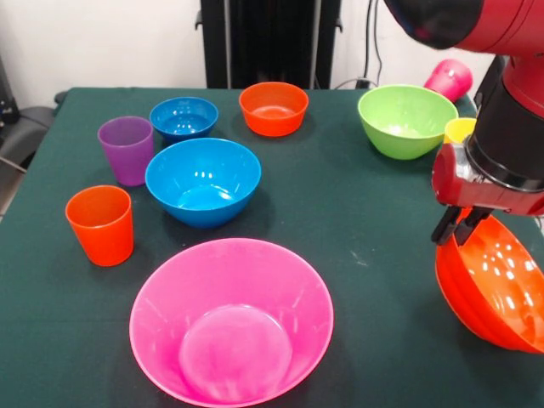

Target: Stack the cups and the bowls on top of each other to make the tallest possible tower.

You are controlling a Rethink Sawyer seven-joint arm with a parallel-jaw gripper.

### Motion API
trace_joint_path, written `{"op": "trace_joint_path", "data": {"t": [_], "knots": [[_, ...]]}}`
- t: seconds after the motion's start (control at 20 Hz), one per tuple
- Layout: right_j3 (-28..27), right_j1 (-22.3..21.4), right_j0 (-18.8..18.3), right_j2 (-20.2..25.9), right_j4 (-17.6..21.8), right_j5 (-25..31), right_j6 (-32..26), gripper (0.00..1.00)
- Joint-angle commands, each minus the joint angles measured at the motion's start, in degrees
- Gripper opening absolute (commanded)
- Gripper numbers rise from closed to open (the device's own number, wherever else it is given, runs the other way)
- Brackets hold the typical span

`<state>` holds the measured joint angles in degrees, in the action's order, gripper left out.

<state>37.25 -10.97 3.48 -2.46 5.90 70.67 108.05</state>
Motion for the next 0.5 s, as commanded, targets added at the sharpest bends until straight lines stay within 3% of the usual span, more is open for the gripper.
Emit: {"op": "trace_joint_path", "data": {"t": [0.05, 0.25, 0.5], "knots": [[10.3, -5.7, -2.2, 2.8, -1.3, -1.0, 0.6, 0.0], [13.1, -7.5, -2.8, 2.8, -1.6, -1.7, 0.5, 0.0], [12.2, -7.5, -3.5, 3.1, -1.7, -0.5, 0.0, 0.0]]}}
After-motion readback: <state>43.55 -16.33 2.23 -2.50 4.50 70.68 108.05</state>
